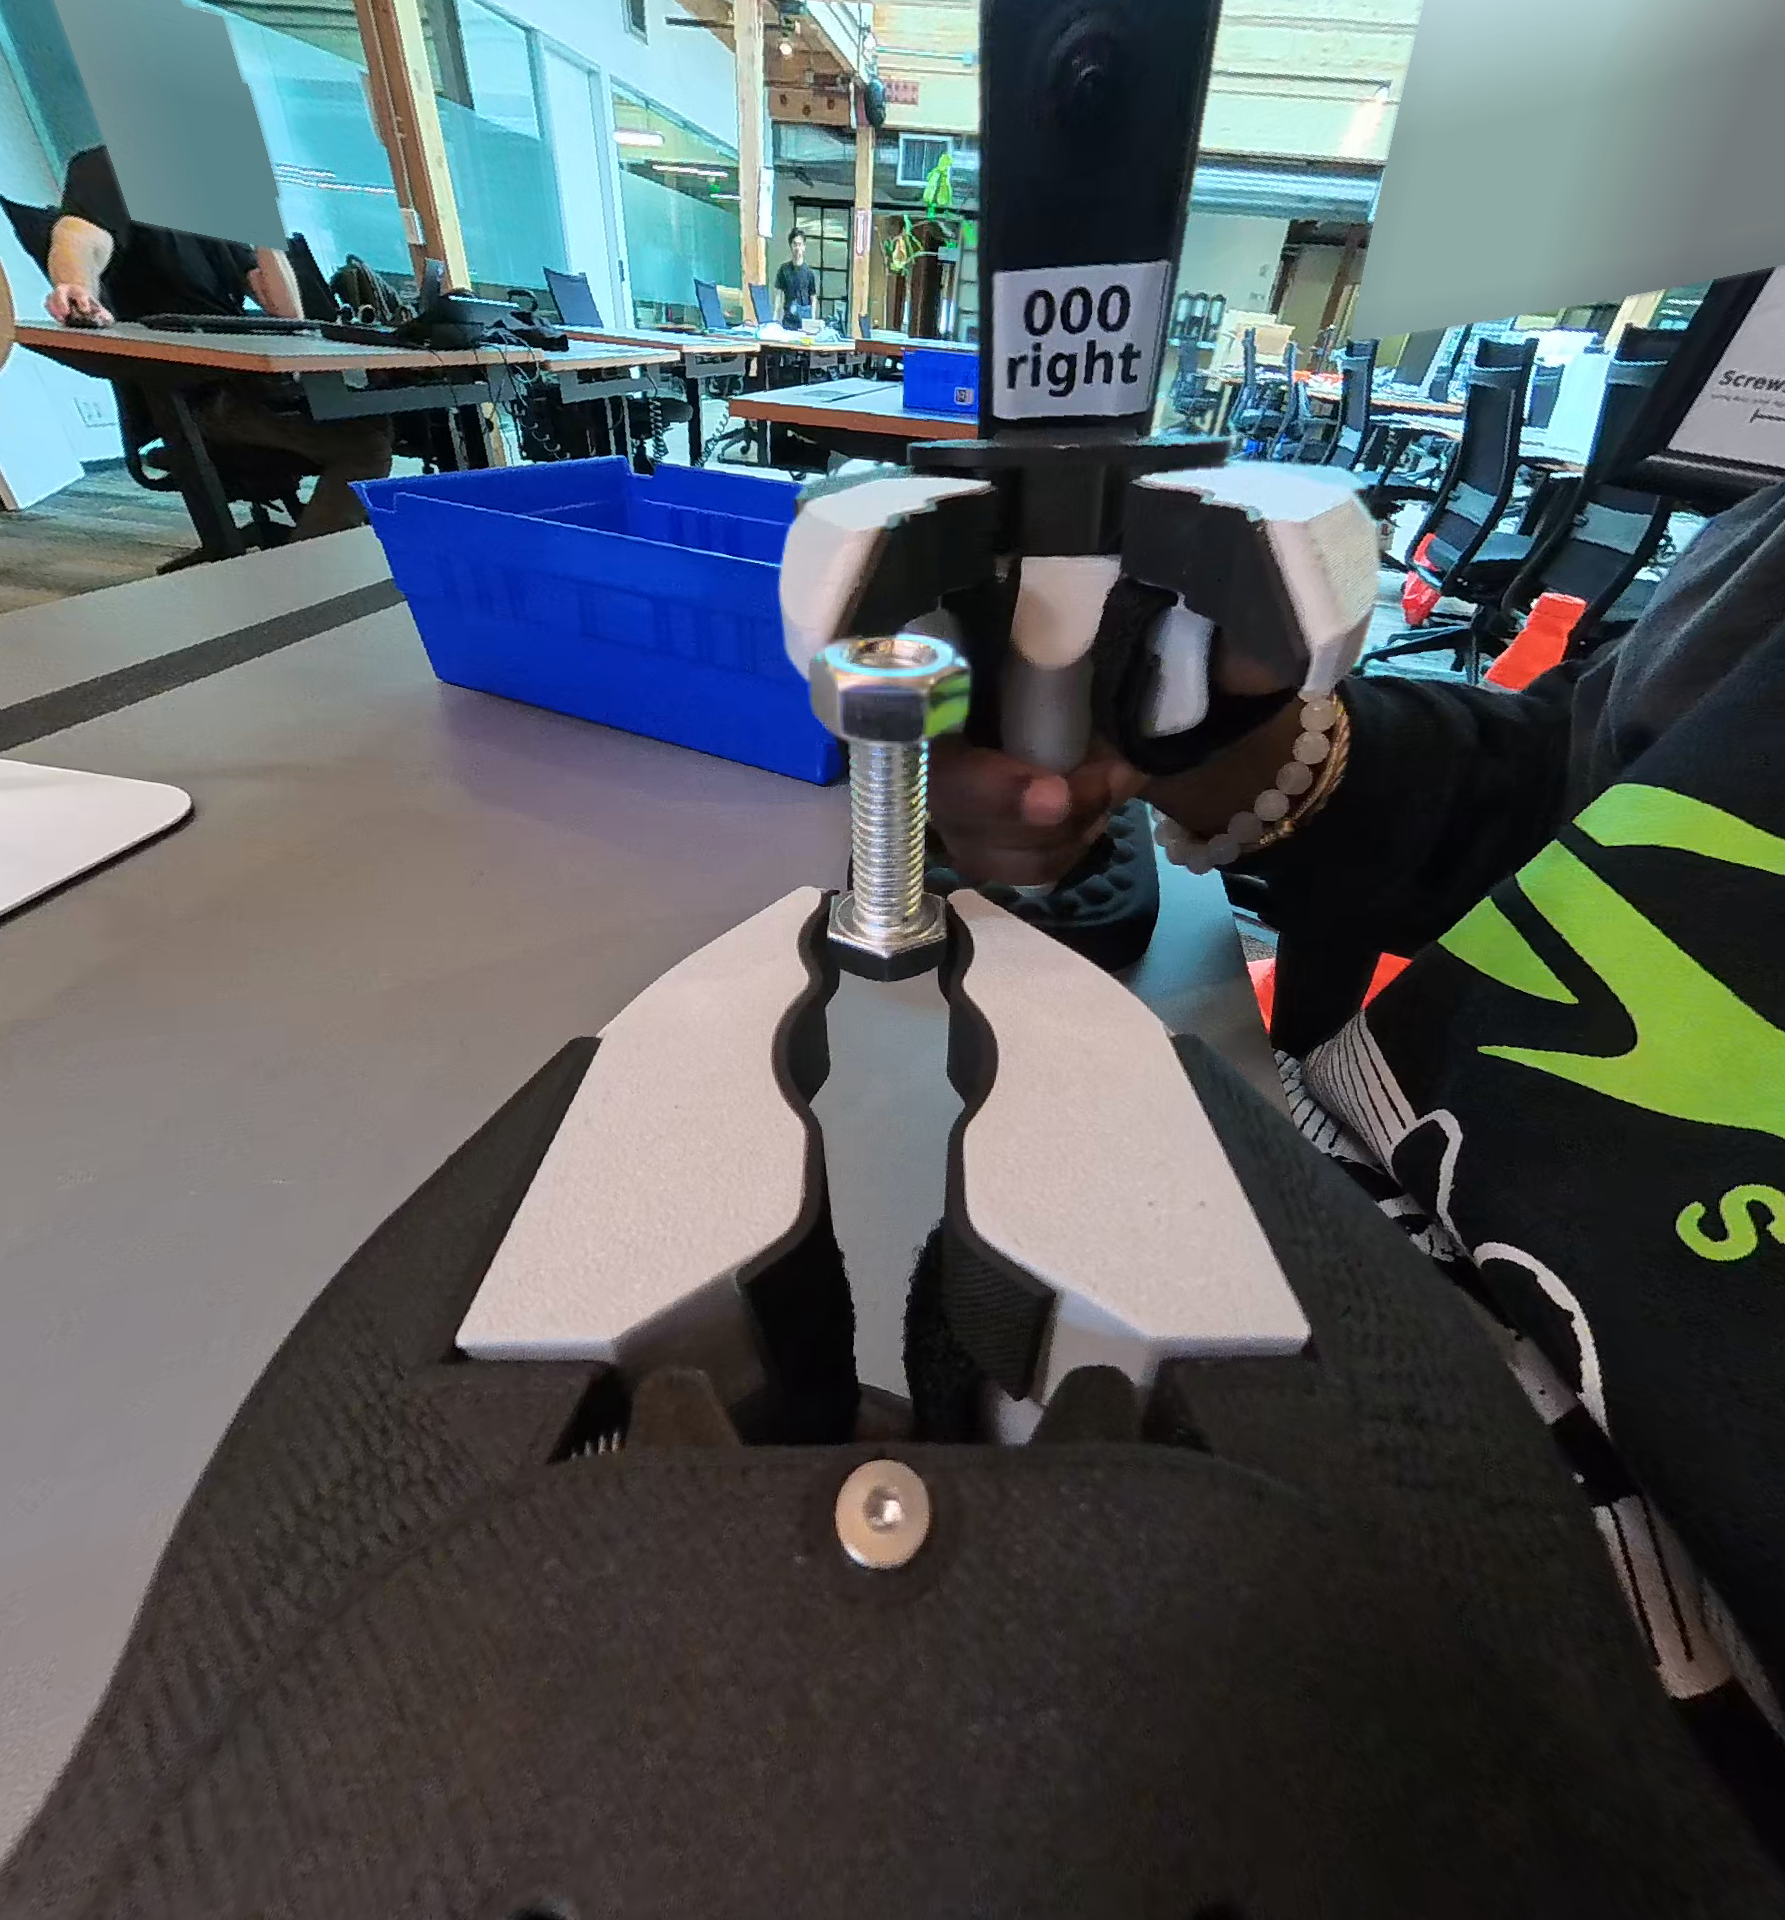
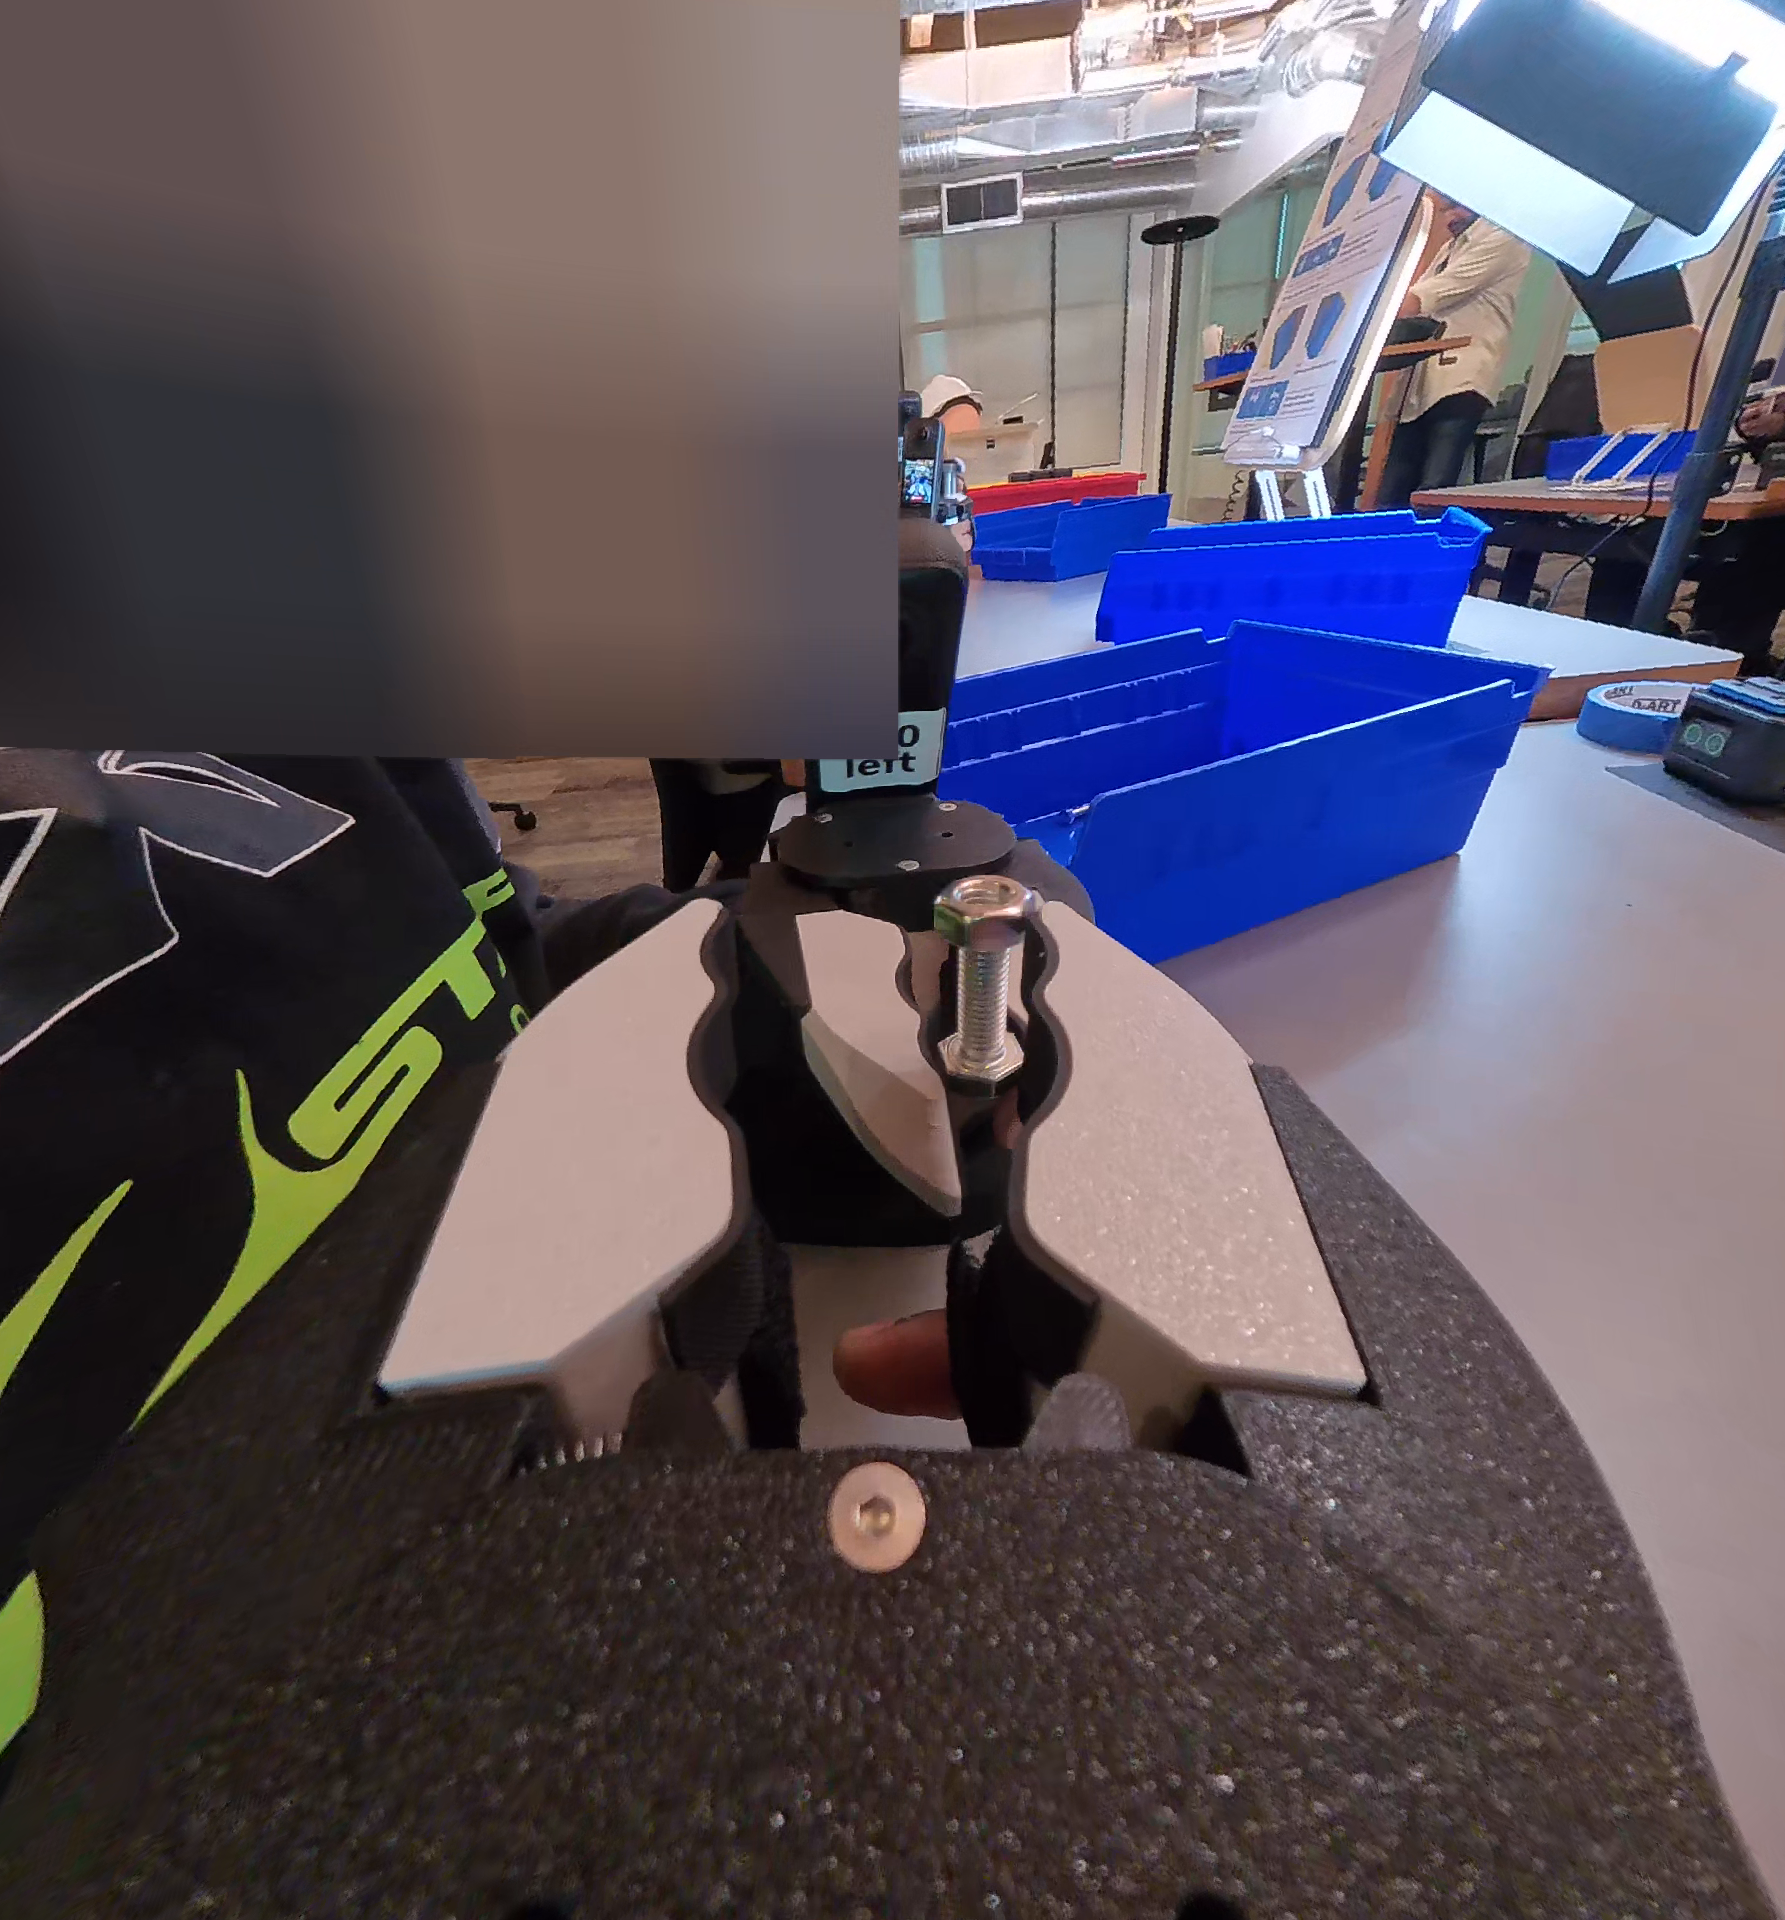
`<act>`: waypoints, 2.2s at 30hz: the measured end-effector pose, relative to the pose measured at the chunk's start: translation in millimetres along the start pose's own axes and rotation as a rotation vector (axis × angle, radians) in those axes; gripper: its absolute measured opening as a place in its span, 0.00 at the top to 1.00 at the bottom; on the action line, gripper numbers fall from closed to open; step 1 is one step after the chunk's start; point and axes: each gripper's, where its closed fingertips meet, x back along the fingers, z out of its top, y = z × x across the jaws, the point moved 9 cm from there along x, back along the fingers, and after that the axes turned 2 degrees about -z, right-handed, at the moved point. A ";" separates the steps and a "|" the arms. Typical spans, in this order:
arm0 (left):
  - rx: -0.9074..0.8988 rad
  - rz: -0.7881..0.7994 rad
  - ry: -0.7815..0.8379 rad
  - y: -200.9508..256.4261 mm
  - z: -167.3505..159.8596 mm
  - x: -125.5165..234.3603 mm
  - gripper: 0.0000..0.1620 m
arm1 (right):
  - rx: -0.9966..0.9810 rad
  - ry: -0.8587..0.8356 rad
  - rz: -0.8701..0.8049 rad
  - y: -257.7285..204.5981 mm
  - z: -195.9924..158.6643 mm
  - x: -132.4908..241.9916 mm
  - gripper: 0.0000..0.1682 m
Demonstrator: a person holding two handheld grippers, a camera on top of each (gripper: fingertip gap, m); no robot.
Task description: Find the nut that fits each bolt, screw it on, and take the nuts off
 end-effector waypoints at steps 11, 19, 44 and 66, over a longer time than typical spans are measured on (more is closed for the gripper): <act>-0.004 -0.001 -0.006 0.2 0.1 -0.4 0.89 | 0.007 0.047 -0.042 -0.2 -1.3 3.8 0.68; -0.005 0.005 -0.019 -0.2 0.0 -1.4 0.89 | 0.024 0.026 -0.005 1.8 -3.1 -11.9 0.63; -0.017 -0.008 -0.045 0.0 0.2 -3.1 0.89 | 0.030 0.030 -0.033 4.1 -9.3 -16.3 0.65; -0.016 -0.010 -0.036 -1.2 1.1 -2.3 0.89 | 0.031 0.056 -0.044 5.7 -12.5 -17.1 0.68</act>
